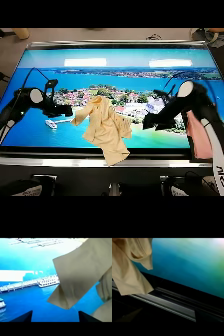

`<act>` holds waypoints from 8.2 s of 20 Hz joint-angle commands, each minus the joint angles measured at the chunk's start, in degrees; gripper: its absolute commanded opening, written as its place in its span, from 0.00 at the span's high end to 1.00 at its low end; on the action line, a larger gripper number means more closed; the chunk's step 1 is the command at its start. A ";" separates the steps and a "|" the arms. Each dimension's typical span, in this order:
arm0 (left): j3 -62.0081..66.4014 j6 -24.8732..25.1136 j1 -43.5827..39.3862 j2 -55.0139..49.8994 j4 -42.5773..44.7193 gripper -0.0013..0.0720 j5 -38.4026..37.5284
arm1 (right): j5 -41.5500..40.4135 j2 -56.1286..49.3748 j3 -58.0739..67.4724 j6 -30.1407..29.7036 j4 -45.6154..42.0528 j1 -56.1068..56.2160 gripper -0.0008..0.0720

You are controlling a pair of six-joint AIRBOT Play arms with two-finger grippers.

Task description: Fold the shirts.

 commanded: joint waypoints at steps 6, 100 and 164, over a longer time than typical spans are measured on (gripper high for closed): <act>-3.58 3.69 -2.58 -11.32 -12.00 0.02 11.96 | -12.31 -0.42 -16.22 -4.33 7.41 9.07 0.03; 40.04 3.69 22.23 41.13 -11.69 0.94 17.35 | -10.91 32.94 41.64 18.47 -32.92 -2.82 0.97; 43.93 3.26 5.18 36.24 9.57 0.94 7.85 | -6.34 32.54 45.07 12.87 -15.30 -20.35 0.97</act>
